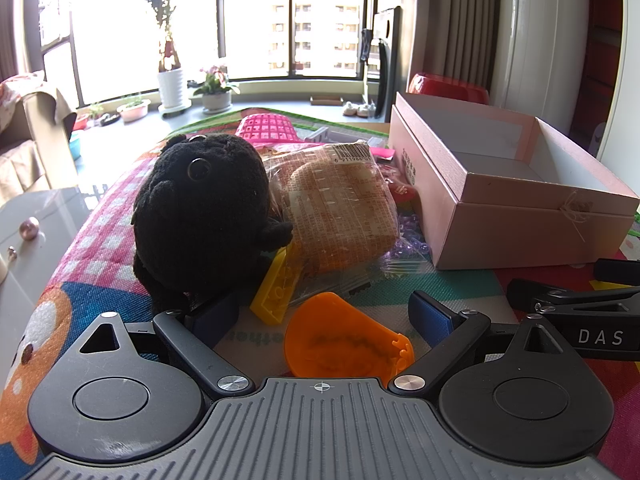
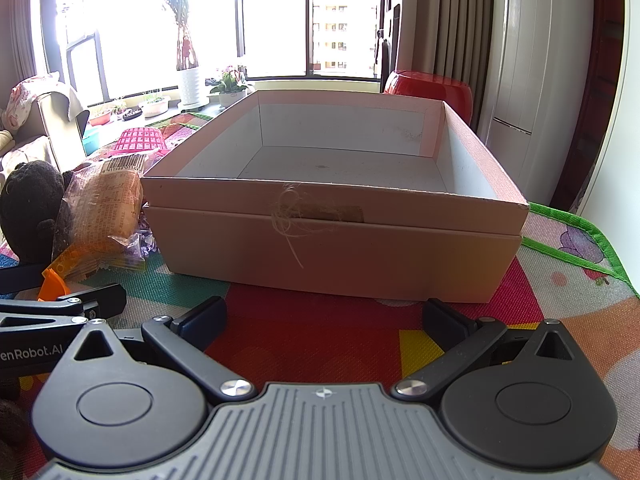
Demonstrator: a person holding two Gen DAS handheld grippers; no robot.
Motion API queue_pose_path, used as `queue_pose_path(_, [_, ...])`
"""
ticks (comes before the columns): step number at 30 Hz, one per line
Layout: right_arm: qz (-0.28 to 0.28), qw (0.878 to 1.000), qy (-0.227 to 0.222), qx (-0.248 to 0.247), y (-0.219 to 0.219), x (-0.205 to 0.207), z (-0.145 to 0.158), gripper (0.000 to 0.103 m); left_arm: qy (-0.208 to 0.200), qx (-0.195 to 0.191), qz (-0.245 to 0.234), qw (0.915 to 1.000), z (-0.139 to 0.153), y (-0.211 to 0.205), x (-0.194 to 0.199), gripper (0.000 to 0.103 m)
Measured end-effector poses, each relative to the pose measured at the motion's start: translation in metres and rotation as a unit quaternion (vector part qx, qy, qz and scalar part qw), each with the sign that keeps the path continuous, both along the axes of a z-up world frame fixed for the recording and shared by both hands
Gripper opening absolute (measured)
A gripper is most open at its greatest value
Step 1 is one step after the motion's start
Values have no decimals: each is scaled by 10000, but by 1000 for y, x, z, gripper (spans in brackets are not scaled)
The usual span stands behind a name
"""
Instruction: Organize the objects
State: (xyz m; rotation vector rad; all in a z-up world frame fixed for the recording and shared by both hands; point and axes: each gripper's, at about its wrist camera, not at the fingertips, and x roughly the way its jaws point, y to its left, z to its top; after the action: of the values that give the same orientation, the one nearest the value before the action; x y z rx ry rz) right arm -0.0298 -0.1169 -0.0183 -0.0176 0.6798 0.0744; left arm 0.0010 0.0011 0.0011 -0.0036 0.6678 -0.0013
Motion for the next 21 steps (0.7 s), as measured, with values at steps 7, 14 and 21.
queue_pose_path(7, [-1, 10000, 1, 0, 0, 0, 0, 103, -2, -2, 0, 10000, 0, 0, 0, 97])
queue_pose_path(14, [-1, 10000, 1, 0, 0, 0, 0, 103, -1, -3, 1, 10000, 0, 0, 0, 97])
queue_pose_path(21, [-1, 10000, 2, 4, 0, 0, 0, 103, -7, -36, -3, 10000, -1, 1, -1, 97])
